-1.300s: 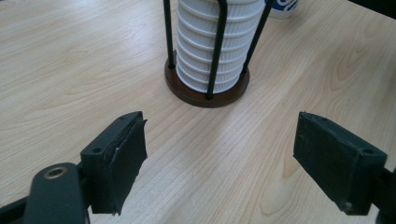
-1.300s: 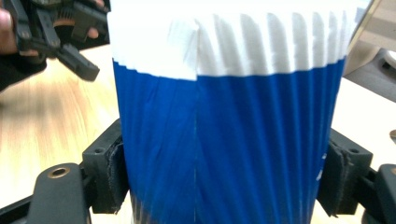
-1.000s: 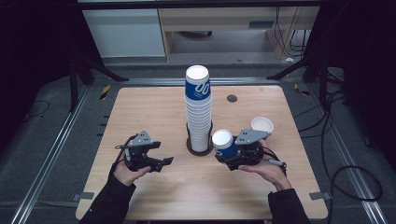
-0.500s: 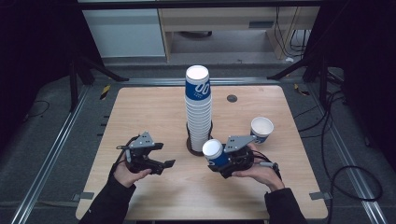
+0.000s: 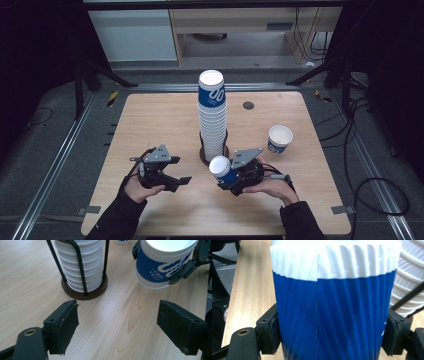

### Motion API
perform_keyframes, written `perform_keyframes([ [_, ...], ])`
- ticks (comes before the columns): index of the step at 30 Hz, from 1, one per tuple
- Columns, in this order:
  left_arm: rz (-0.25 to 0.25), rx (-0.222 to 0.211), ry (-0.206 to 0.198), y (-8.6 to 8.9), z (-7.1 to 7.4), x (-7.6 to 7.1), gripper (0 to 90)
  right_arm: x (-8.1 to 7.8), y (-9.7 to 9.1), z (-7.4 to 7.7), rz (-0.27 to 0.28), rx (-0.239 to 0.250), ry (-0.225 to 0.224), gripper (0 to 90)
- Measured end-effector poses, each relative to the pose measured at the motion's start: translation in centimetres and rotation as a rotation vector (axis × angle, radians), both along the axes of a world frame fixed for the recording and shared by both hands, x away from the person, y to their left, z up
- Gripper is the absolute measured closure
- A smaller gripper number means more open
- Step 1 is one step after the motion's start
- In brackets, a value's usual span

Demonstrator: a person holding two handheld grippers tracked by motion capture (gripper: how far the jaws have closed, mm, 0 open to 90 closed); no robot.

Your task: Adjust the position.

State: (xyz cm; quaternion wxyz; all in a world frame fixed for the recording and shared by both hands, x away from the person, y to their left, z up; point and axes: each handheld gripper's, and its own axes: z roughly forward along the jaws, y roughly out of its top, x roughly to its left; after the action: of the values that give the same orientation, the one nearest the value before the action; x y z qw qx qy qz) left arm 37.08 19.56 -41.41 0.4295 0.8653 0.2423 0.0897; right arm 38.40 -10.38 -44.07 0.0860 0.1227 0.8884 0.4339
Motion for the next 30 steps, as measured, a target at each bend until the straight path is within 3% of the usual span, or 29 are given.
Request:
perform_keyframes([
  [22, -0.103, -0.002, 0.036, -2.8, -0.4, -0.9, 15.1, -0.4, 3.8, -1.8, 0.092, -0.075, 0.030, 20.5],
  [30, -0.137, 0.018, 0.053, -4.0, -0.9, -0.9, 15.1, -0.6, 4.5, -2.0, 0.109, -0.091, 0.027, 20.4],
])
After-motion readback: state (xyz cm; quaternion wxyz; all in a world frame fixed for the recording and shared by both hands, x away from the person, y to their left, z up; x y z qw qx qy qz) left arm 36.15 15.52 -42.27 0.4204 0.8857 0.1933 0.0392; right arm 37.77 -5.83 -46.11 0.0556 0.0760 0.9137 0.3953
